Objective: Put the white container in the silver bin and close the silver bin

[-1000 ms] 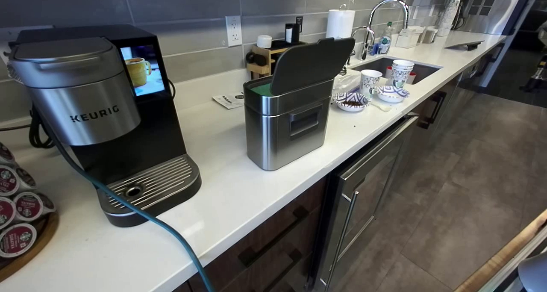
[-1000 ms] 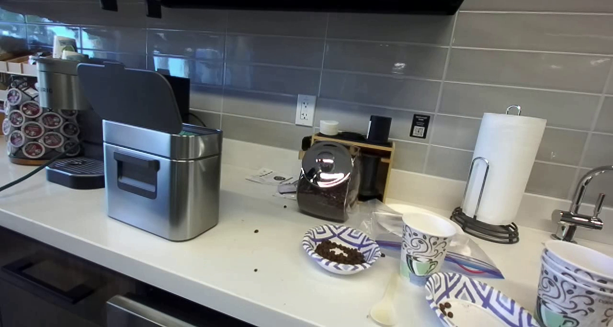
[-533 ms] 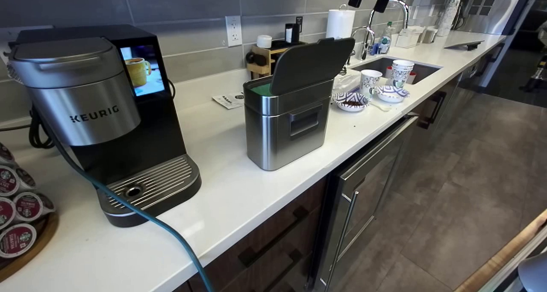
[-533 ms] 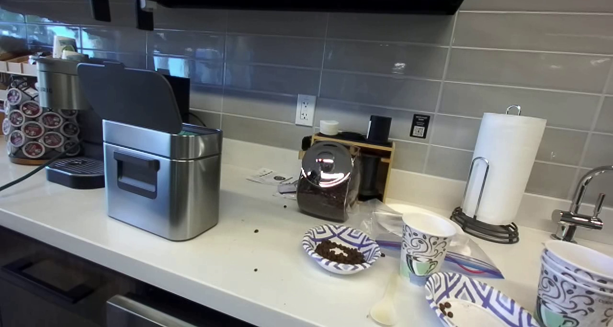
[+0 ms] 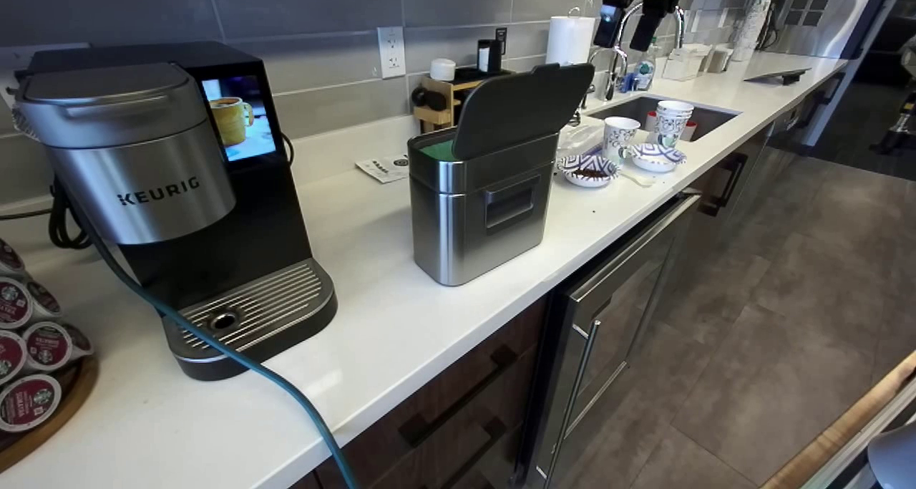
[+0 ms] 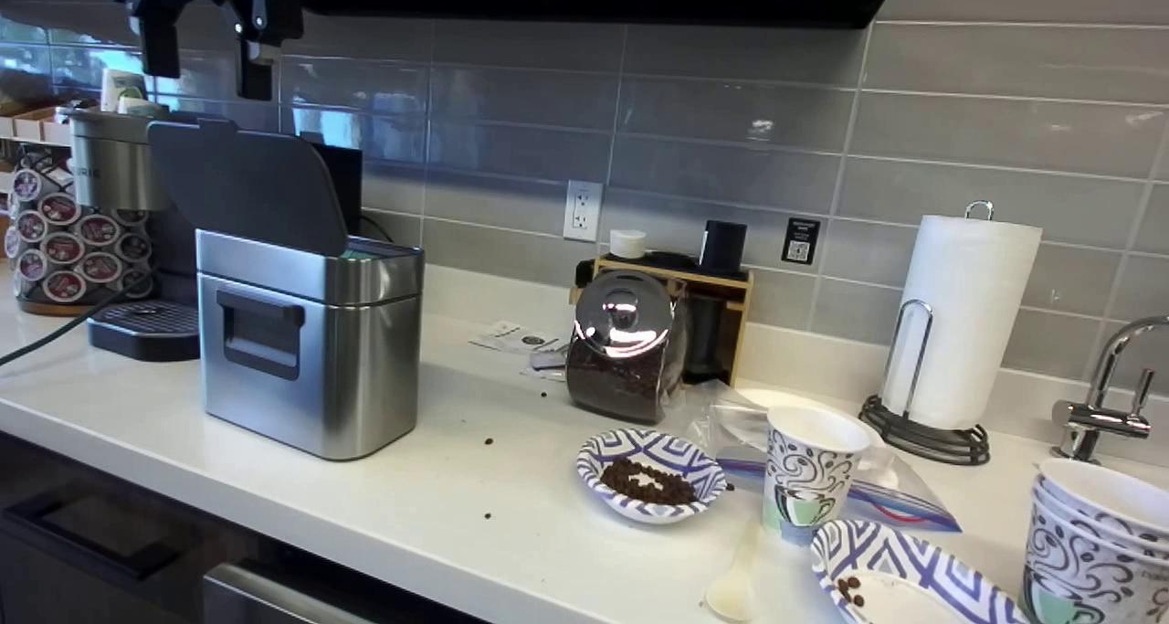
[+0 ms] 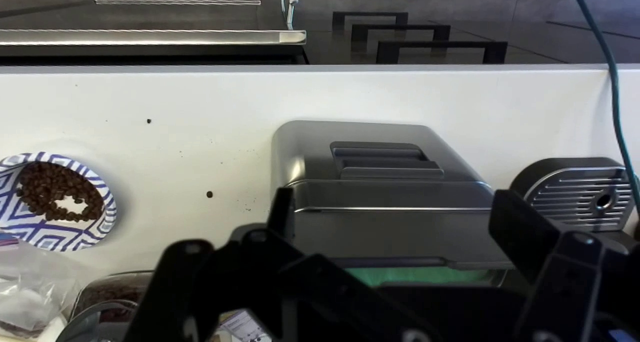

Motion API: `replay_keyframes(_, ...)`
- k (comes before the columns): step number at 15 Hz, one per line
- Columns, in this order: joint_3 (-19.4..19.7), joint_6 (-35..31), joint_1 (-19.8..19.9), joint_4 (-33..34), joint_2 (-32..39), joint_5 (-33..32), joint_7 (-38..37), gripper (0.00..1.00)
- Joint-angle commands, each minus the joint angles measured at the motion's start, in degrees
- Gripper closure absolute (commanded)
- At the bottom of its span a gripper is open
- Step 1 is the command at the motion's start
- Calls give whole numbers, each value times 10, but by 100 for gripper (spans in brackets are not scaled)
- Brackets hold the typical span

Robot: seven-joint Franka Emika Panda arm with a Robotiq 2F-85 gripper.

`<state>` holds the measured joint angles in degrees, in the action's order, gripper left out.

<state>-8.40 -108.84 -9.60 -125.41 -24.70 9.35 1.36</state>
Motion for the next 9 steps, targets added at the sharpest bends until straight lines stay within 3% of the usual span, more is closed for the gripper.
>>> replay_keyframes(1,4,-18,-4,-35,-16,-5,27,0)
replay_keyframes(9,7,-93,-6,-60,-5,-20,73,0)
